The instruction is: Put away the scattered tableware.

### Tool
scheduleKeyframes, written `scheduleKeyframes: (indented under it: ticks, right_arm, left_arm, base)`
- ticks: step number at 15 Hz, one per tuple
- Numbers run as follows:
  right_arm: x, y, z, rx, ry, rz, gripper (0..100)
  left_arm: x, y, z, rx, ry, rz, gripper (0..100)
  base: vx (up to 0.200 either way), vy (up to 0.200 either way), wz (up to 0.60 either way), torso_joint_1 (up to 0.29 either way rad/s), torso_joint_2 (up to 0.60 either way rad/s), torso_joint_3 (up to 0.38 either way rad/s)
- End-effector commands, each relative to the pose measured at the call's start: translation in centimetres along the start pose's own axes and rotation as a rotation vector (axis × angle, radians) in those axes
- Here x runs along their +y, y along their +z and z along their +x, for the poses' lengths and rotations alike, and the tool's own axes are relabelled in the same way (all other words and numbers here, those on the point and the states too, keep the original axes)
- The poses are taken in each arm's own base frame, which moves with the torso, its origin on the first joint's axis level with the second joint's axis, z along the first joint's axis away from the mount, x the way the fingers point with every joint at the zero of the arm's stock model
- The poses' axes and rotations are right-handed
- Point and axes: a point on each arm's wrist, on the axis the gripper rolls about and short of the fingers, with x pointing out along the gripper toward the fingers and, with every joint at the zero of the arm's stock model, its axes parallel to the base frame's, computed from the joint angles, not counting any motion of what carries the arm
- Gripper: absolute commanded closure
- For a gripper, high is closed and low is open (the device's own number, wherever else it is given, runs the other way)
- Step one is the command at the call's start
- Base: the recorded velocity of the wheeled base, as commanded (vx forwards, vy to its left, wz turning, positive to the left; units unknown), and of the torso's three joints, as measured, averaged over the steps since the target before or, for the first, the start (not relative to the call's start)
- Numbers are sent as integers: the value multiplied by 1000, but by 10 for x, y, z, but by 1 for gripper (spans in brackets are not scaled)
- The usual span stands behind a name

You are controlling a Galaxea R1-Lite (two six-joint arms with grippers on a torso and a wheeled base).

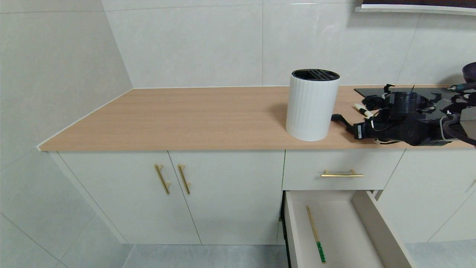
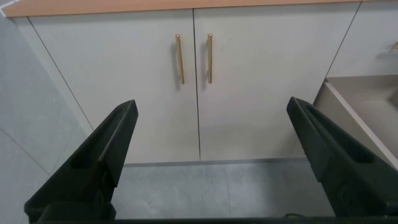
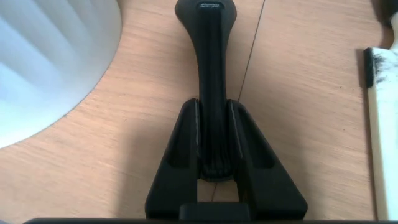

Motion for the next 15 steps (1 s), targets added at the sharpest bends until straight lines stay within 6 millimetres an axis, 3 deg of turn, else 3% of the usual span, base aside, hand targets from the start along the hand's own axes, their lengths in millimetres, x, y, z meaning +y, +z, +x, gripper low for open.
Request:
scheduleKeyframes:
  ticks: [1,3,4,6,7,8,11,15]
  right_arm:
    - [0,3,-2,-5,-2,-2,100]
    - [1,13,-10,-23,-31,2,100]
    - [5,25,-24,-20,-48,21,100]
    - [31,62,-79,38,-38,133,100]
    - [41,71,-95,51,-37,165,100]
    - [55,84,-132,58,-58,209,100]
    - [69,81,-201,39,-126,225,100]
    - [85,40,-254,105,-98,280,100]
  left_arm:
    - [0,0,0,0,1,0,0]
    - [0,0,0,1,0,0,0]
    - [0,0,0,0,0,0,0]
    - [0,0,0,0,0,0,0]
    - [0,0,0,0,0,0,0]
    - [0,0,0,0,0,0,0]
    - [0,0,0,0,1,0,0]
    - [0,0,0,0,0,0,0]
  base:
    - [0,0,0,0,0,0]
    - [0,0,0,0,0,0]
    - [0,0,0,0,0,0]
    - [0,0,0,0,0,0]
    - [0,0,0,0,0,0]
    - [0,0,0,0,0,0]
    - [0,0,0,0,0,0]
    - [0,0,0,0,0,0]
